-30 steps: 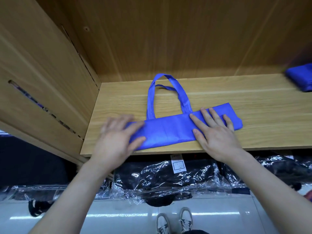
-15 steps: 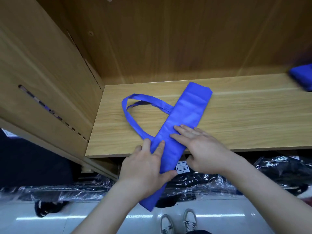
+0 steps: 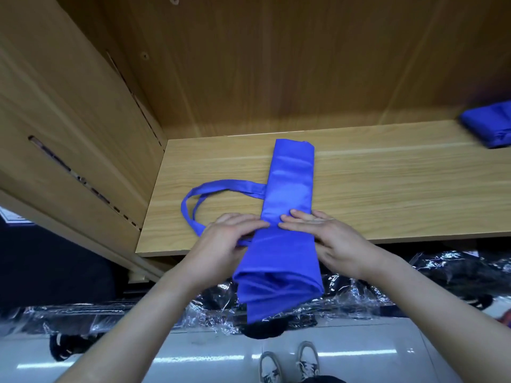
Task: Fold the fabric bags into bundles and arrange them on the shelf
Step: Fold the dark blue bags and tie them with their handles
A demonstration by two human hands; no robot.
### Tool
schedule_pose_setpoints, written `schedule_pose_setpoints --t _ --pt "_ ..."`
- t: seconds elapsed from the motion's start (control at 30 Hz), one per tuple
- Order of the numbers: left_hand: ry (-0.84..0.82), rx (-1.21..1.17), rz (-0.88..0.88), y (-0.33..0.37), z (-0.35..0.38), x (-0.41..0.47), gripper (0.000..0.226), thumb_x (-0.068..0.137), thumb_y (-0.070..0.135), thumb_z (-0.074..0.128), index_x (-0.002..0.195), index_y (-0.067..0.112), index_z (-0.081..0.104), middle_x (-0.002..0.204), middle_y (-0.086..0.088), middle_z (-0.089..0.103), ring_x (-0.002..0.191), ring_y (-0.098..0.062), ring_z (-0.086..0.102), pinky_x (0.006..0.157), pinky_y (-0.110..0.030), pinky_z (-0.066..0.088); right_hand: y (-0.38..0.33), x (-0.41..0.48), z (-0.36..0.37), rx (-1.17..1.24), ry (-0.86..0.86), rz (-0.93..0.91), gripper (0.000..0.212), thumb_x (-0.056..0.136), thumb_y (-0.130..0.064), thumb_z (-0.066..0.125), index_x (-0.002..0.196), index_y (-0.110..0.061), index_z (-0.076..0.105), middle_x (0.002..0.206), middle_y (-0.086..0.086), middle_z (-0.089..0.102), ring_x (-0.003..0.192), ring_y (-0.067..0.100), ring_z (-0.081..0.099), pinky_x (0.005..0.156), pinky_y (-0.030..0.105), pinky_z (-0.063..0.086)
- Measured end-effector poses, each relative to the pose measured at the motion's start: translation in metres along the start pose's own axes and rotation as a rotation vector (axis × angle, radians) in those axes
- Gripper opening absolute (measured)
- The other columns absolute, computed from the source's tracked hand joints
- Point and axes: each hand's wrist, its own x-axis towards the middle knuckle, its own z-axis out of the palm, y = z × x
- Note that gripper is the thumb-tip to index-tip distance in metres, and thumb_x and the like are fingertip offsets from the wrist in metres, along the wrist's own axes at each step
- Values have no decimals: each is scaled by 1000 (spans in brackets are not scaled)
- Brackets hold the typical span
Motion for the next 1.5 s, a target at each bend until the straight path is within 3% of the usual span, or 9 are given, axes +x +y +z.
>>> schedule_pose_setpoints --t 0.1,0.2,0.37,0.53,0.83,0.93,1.07,1.33,1.5 --pt "206 -192 -71 14 8 11 5 85 32 60 83 36 64 79 18 64 79 -6 57 77 -27 41 -7 -1 1 209 118 73 35 91 -58 39 110 -45 65 121 -31 57 121 3 51 106 19 33" --pt "249 -245 -308 25 14 18 31 93 30 64 63 21 59 57 20 59 60 0 50 61 -16 38 -10 3 2 472 300 243 83 77 -85 43 100 -9 67 104 17 68 92 26 63 93 49 48" --pt "301 -155 -454 30 16 34 19 93 39 60 101 22 66 99 5 72 97 -21 62 80 -34 47 -23 16 8 590 483 338 17 93 -33 63 109 -27 65 94 -7 76 91 10 71 93 39 52" --pt "233 -3 -513 33 13 38 23 89 46 62 80 25 58 80 5 65 90 -29 61 74 -38 49 -25 20 14 477 657 421 46 86 -23 70 127 -34 55 95 -19 66 78 12 68 85 36 53" --pt "324 685 -357 46 13 26 56 77 48 74 122 21 55 102 -5 65 98 -29 58 78 -39 44 -29 37 9 -156 459 518 60 93 -41 56 144 -23 32 104 2 63 101 29 61 71 36 45" --pt "258 725 -88 40 27 23 58 79 61 57 122 22 62 132 -10 58 123 -30 49 103 -50 37 -27 34 3 -117 447 520 45 91 -36 59 132 -22 44 99 4 63 98 30 61 66 32 37" --pt "-43 775 -177 32 41 18 85 78 72 30 137 16 54 146 -18 47 132 -35 48 104 -55 41 -29 28 -5 28 377 511 41 89 -26 62 128 -18 55 98 4 68 101 29 61 75 33 45" --pt "-38 852 -112 35 49 13 88 56 54 83 130 13 61 133 -23 57 118 -39 59 96 -50 49 -11 52 -40 347 381 578 89 87 -46 66 155 -25 13 146 8 46 131 24 47 108 36 37" --pt "-80 839 -103 43 51 0 84 55 38 84 131 11 60 131 -25 58 116 -41 60 93 -48 51 -9 79 -53 478 330 510 66 86 -43 69 144 -26 44 123 1 64 110 18 61 102 35 46"
